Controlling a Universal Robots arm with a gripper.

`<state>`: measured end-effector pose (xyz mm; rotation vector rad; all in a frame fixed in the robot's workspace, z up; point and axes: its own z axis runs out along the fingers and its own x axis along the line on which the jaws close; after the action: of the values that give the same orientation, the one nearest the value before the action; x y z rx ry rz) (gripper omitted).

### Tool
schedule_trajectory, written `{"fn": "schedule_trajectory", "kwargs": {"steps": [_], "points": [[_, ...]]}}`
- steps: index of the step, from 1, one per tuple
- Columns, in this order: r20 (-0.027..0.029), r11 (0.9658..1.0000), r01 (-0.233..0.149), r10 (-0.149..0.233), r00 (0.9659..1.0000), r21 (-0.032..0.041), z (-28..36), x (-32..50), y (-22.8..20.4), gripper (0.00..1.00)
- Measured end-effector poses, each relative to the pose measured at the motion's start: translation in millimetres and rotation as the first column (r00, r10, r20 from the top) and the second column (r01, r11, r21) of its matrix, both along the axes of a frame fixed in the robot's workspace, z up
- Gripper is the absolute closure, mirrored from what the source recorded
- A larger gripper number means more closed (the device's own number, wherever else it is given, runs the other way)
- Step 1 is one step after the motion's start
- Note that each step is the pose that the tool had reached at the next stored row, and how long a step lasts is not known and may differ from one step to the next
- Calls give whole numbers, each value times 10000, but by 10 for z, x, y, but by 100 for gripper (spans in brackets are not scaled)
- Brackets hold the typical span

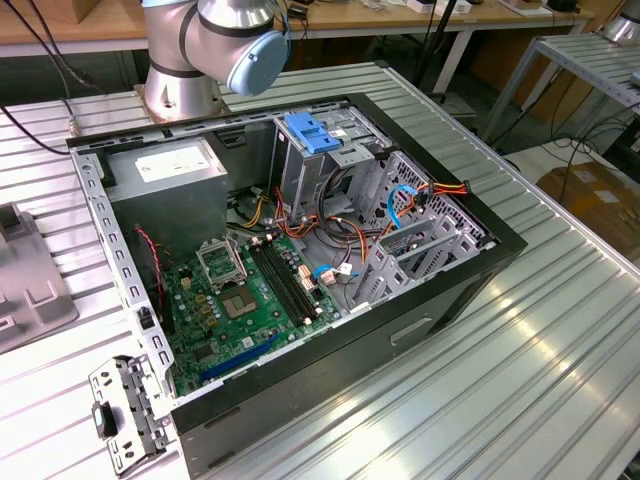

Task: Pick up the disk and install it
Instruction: 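Pick up the disk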

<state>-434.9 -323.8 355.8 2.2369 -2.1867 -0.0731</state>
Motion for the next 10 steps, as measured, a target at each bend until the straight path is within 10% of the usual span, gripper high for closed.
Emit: {"fn": "schedule_trajectory", "kwargs": {"steps": [10], "points": [[0,10000,-31,31,10000,0,0,0,0,89]]}}
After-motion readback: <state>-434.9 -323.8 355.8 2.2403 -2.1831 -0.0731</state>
